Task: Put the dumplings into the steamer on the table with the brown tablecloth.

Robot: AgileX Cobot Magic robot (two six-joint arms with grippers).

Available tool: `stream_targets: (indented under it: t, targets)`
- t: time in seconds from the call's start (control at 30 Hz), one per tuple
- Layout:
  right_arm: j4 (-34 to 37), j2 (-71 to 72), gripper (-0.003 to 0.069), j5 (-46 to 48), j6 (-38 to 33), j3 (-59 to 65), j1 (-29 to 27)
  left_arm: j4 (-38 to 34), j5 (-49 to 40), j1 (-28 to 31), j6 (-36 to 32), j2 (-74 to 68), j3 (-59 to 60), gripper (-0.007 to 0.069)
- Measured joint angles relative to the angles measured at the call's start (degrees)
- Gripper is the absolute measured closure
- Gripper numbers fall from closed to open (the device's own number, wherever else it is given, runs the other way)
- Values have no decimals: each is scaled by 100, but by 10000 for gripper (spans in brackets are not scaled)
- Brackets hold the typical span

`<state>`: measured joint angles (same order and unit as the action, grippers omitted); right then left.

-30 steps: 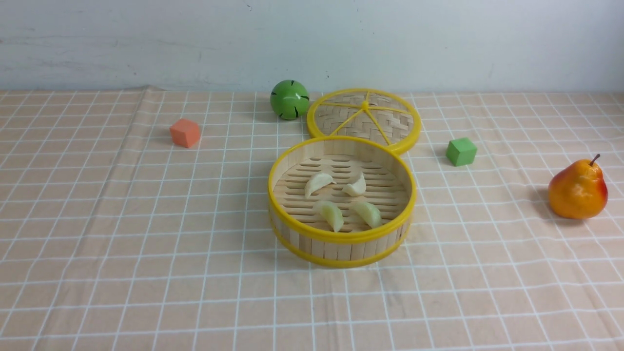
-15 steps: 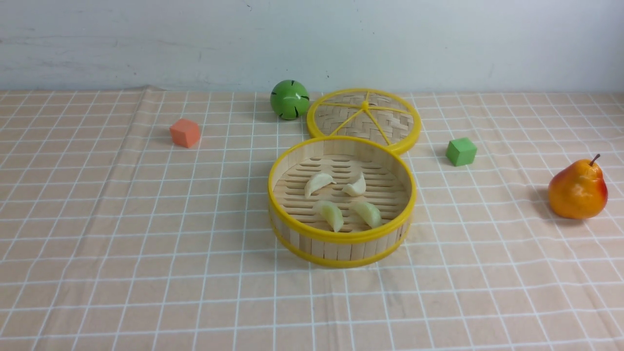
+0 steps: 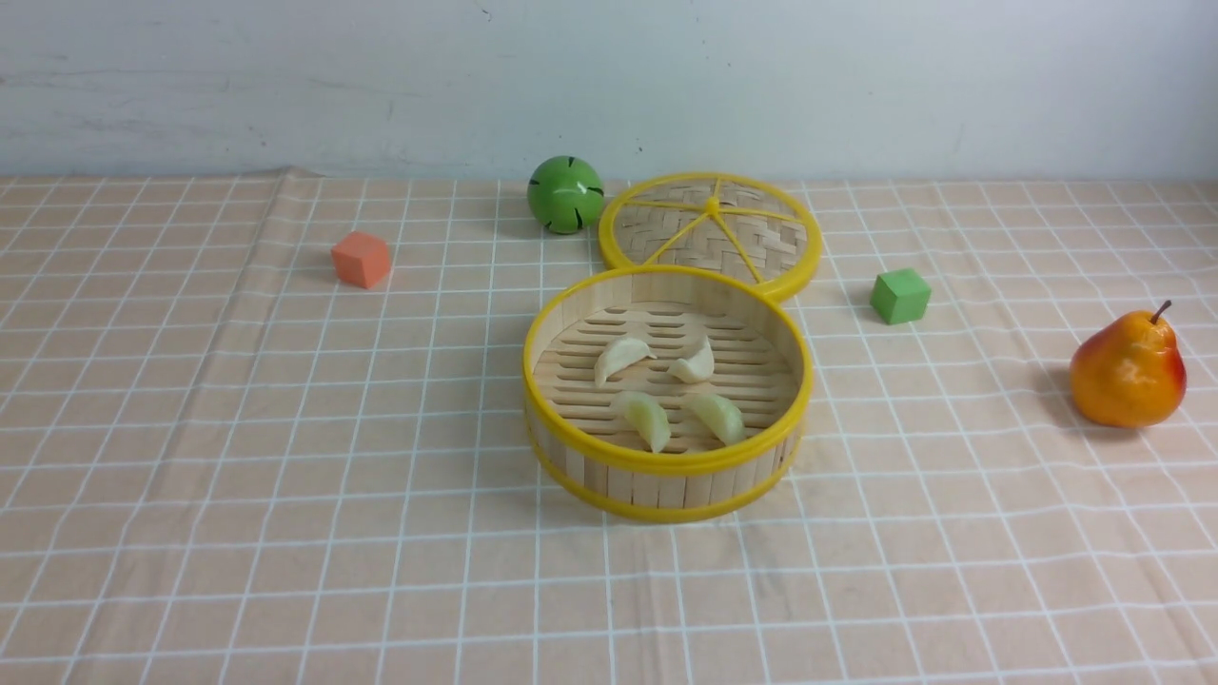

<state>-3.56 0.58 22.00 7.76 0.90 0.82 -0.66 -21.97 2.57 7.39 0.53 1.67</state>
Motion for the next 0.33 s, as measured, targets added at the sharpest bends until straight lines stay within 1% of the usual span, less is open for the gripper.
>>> stream_targets:
  t: [0.33]
  targets:
    - [0, 0, 577, 0, 0, 0, 0, 0, 0, 0, 0, 0, 0, 636]
